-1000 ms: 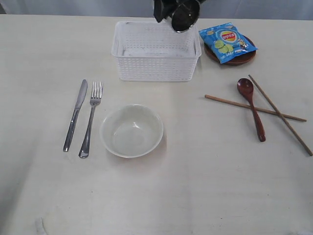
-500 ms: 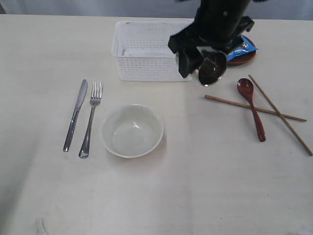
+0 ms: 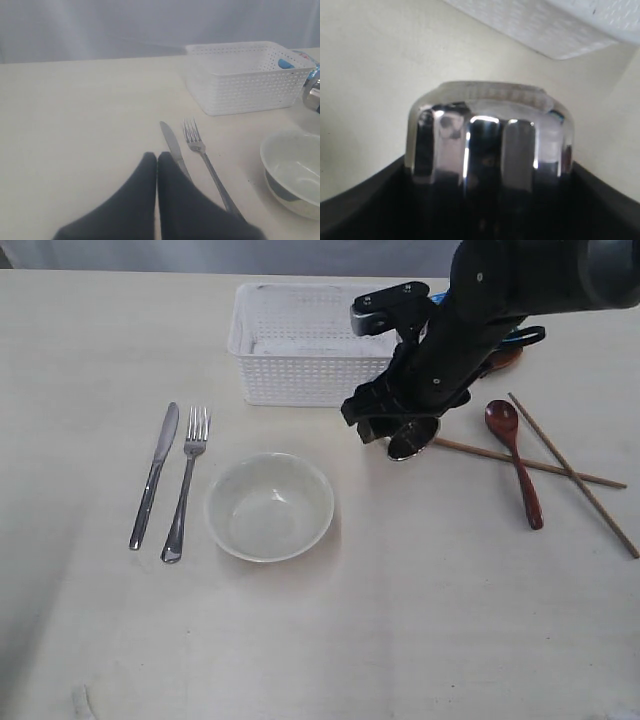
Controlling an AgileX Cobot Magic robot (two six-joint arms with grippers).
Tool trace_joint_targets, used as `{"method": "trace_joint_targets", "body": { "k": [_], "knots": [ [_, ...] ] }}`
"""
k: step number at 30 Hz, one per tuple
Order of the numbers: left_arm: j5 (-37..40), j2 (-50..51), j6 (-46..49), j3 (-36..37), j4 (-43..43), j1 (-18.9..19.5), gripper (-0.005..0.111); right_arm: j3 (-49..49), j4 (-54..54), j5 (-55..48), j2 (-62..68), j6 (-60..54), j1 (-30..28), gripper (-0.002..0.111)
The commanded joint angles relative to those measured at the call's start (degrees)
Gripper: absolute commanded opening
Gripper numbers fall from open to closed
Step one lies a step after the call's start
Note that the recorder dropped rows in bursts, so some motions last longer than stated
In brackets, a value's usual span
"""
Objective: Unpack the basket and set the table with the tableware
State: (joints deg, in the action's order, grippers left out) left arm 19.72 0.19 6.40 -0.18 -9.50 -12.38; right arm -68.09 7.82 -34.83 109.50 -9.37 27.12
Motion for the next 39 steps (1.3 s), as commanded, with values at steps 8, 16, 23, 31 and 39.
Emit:
{"method": "trace_joint_targets", "body": {
  "k": [8, 16, 23, 31, 39],
  "knots": [
    [-0.1, -0.19, 0.02, 0.18, 0.15, -0.33, 0.0, 0.21, 0.93, 3.94, 4.28, -0.75, 2.45, 0.0],
    [-0.1, -0.19, 0.02, 0.18, 0.15, -0.33, 0.0, 0.21, 0.93, 4.54, 5.86, -0.51, 2.45, 0.0],
    [-0.1, -0.19, 0.02, 0.18, 0.15, -0.33, 0.0, 0.21, 1.15, 4.19, 5.86, -0.51, 2.45, 0.014],
    [-0.1, -0.19, 0.02, 0.18, 0.15, -0.33, 0.0, 0.21, 1.04, 3.47, 5.28, -0.51, 2.45, 0.041],
    [-0.1, -0.19, 0.02, 0.18, 0.02, -0.33, 0.0, -0.49, 0.69, -0.23, -0.31, -3.77, 2.45, 0.044]
  ]
}}
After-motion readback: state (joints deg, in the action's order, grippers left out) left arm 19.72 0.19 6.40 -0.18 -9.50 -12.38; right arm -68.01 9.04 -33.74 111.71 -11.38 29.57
